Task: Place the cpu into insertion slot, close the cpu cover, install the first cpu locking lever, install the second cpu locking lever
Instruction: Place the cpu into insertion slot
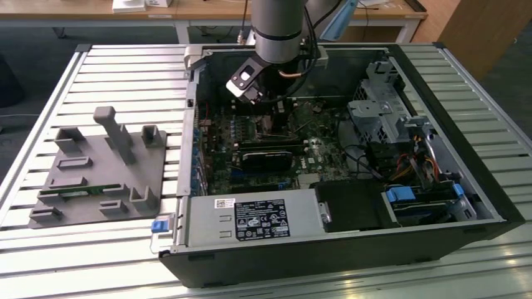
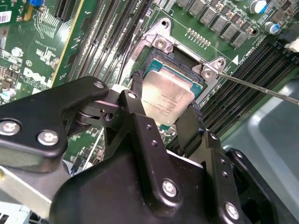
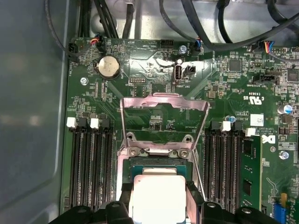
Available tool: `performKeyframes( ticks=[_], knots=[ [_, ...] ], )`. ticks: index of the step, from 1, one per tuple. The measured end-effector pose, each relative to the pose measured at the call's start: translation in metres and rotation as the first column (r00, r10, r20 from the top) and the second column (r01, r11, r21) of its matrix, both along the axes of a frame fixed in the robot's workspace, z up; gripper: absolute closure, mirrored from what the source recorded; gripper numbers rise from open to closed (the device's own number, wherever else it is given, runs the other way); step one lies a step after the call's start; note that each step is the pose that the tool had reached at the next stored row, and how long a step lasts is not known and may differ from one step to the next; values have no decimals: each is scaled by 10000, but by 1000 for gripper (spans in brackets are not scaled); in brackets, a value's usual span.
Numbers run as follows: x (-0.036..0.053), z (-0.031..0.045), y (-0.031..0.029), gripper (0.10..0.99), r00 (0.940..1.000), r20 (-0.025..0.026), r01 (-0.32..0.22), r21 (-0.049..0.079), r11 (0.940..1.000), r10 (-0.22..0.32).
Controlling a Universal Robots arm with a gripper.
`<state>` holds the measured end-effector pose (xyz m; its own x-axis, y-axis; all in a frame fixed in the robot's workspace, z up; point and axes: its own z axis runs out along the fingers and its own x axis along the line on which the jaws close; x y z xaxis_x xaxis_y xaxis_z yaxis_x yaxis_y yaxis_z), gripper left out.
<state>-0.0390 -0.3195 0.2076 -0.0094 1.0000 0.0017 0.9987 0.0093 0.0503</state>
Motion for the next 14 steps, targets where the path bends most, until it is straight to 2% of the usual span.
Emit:
performKeyframes(
  ticks=[14],
  knots=[
    [-1,-72,-2,553,10000,0,65,-3,10000,-65]
  ],
)
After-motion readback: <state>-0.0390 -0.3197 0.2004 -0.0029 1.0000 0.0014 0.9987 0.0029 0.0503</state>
